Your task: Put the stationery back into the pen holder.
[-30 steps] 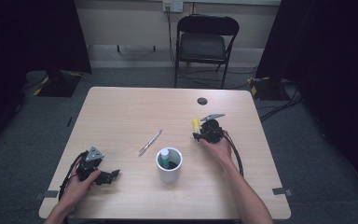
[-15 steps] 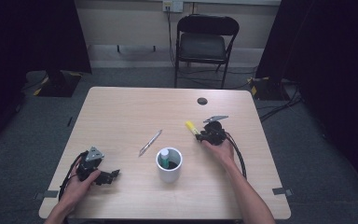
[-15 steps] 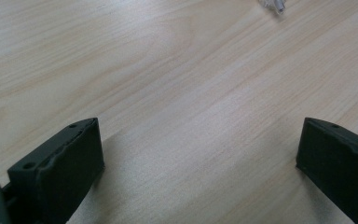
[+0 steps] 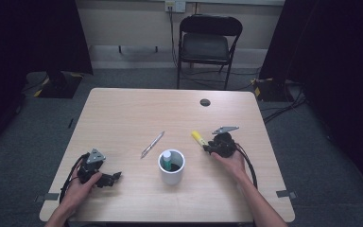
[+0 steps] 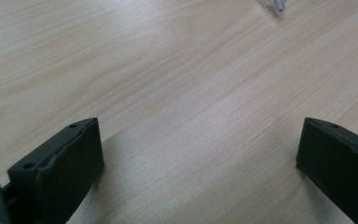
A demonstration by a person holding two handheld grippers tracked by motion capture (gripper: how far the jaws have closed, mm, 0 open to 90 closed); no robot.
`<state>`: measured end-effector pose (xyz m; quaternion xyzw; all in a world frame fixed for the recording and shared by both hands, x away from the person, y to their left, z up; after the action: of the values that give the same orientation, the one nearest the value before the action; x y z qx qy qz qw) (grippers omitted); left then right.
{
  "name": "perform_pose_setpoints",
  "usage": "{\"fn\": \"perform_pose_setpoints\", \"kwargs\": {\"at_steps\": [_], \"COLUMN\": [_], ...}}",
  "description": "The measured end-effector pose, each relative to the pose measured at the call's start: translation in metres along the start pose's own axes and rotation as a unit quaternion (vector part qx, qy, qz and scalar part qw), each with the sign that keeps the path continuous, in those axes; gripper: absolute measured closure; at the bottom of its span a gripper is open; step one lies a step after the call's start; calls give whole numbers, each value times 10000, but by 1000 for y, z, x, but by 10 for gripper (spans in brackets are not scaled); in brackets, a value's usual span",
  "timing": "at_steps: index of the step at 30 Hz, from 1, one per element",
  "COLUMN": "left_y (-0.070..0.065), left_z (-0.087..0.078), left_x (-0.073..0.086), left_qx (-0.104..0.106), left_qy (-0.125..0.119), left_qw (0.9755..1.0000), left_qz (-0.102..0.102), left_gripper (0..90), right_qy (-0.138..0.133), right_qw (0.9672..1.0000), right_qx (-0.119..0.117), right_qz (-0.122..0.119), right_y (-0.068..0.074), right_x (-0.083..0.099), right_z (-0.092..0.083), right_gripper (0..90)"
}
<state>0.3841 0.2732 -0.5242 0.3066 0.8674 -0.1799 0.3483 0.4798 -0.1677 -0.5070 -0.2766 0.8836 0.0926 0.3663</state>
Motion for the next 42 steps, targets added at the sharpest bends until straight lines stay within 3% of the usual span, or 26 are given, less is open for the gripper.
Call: {"fn": "perform_pose_setpoints", "kwargs": {"at_steps": [6,10,28,39,42], "left_y": [0,0,0,0,0], "left_z": [0,0,0,0,0], "left_x": [0,0,0,0,0], "left_qx": [-1,-3,-4,-1,-3], "left_qy": [-1,3,-1,6,1], "left_qw": [10000,10000,10000,10000,10000], "left_qz": [-1,6,7,6,7], "left_gripper": [0,0,0,0,0], "right_qy": [29,88,-71,-93,-111], "right_qw": [9999,9996,9994,9994,9994], "right_qx": [-70,-57,96,142,179], "right_qz": [-148,-243,-324,-289,-288], "right_y": [8,12,23,22,23], "right_x": [15,18,-18,-29,-30], "right_z": [-16,-16,23,34,35], "right_gripper": [653,591,568,577,615]}}
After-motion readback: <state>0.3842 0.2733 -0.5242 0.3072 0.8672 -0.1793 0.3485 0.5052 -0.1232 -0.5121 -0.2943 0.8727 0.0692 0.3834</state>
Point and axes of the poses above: each handheld gripper's, and its own axes: z roughly forward along the jaws, x roughly out of its underside, y roughly to its left, the point moved 3 cm from there along z, roughly forward along the jaws, and after that the axes turned 8 degrees about x, right-handed, at the moved point
